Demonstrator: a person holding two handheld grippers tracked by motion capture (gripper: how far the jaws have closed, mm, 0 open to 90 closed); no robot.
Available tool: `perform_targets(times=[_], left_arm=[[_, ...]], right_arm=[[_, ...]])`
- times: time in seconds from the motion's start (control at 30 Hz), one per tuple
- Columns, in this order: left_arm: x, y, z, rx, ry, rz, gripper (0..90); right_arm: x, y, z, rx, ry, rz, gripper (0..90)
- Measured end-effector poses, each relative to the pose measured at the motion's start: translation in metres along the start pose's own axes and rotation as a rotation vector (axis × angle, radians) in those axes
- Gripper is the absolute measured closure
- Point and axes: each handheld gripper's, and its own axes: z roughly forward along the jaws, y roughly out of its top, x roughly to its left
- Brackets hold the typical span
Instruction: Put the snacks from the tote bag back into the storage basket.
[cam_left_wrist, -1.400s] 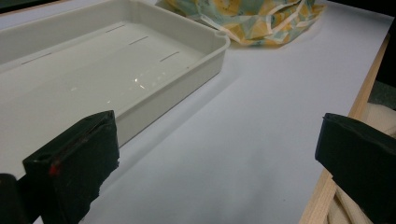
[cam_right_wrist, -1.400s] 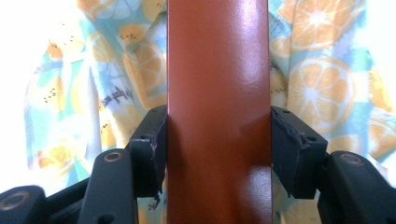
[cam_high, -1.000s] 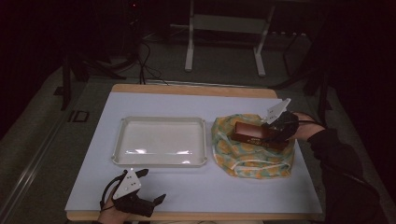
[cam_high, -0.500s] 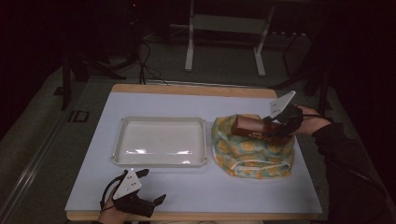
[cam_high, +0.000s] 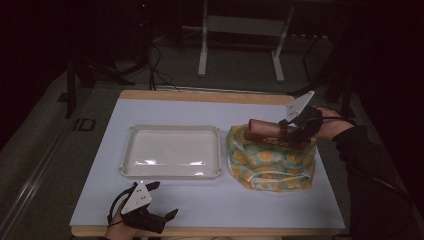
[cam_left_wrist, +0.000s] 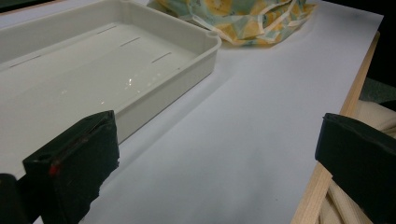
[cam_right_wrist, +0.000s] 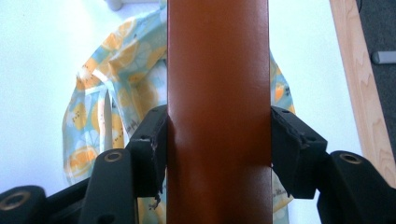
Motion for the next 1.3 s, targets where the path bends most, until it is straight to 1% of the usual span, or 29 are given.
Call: perform_targets(times=[0.2,0.4,0.47,0.5,0.7,0.9,1.07,1.3], left_arm=[[-0.001,0.000,0.000,0.003,-0.004,0.009,0.0],[-0.001,0.000,0.000,0.002,-0.006,0.011,0.0],[-0.001,0.000,0.000,0.002,-0.007,0.011,0.0],[-0.001,0.000,0.000,0.002,-0.007,0.011,0.0],[-0.001,0.000,0.000,0.002,-0.012,0.015,0.0],[-0.002,0.000,0.000,0.001,-0.018,0.016,0.0],[-0.003,0.000,-0.001,-0.001,-0.023,0.019,0.0],[-0.004,0.000,-0.001,-0.001,-0.026,0.023,0.0]], right_arm=[[0.000,0.010,-0.001,-0.007,-0.003,-0.016,43.1],[0.001,0.023,0.002,-0.005,0.006,-0.041,43.1],[0.001,0.025,0.002,-0.004,0.008,-0.044,43.1],[0.001,0.030,0.003,-0.005,0.009,-0.050,43.1],[0.002,0.044,0.006,-0.005,0.017,-0.071,43.1],[0.004,0.061,0.011,0.008,0.021,-0.100,43.1],[0.005,0.076,0.014,0.006,0.028,-0.113,43.1],[0.008,0.095,0.020,0.002,0.033,-0.143,43.1]])
